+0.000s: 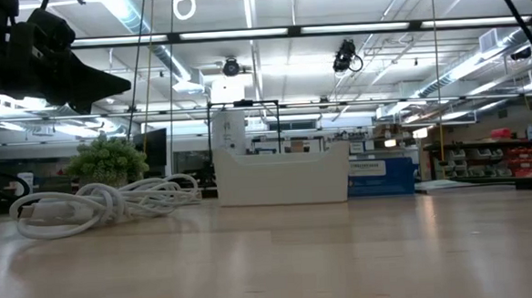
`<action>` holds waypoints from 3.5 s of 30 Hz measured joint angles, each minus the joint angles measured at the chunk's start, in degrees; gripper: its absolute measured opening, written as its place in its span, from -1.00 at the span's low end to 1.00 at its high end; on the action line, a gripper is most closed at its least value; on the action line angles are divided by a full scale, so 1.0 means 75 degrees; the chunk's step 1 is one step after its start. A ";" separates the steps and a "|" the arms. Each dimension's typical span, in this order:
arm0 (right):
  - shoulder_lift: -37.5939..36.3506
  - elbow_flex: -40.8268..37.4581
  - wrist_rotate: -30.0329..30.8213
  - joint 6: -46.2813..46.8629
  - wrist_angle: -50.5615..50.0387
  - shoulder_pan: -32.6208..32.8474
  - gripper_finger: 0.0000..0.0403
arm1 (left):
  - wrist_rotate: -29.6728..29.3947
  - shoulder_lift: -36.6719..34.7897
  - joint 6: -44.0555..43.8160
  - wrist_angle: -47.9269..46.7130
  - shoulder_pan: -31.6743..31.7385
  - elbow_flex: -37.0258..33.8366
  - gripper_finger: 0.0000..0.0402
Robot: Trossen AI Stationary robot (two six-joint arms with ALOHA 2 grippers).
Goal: Pick and place USB-C Cables
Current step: Put the white charger cable into the white bin
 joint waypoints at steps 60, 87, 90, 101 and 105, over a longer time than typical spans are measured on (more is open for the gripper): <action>0.2622 -0.0557 0.0324 -0.2714 -0.2865 -0.0917 -0.94 | 0.0002 0.0003 0.0000 0.0000 -0.0001 0.0002 -0.93; 0.1159 -0.0557 0.0228 -0.2711 -0.3225 -0.0909 -0.95 | 0.0000 0.0003 0.0000 0.0000 0.0000 0.0000 -0.93; 0.0864 -0.0557 0.0224 -0.2586 -0.3229 -0.0909 -0.95 | 0.0000 0.0003 0.0000 0.0000 -0.0001 0.0000 -0.93; -0.0326 -0.0557 0.0222 -0.1696 -0.3022 -0.1346 -0.95 | 0.0000 0.0001 0.0000 0.0002 0.0000 -0.0001 -0.93; -0.0847 -0.0557 0.0219 -0.1437 -0.2940 -0.1487 -0.95 | 0.0000 0.0003 0.0000 0.0002 -0.0001 -0.0001 -0.93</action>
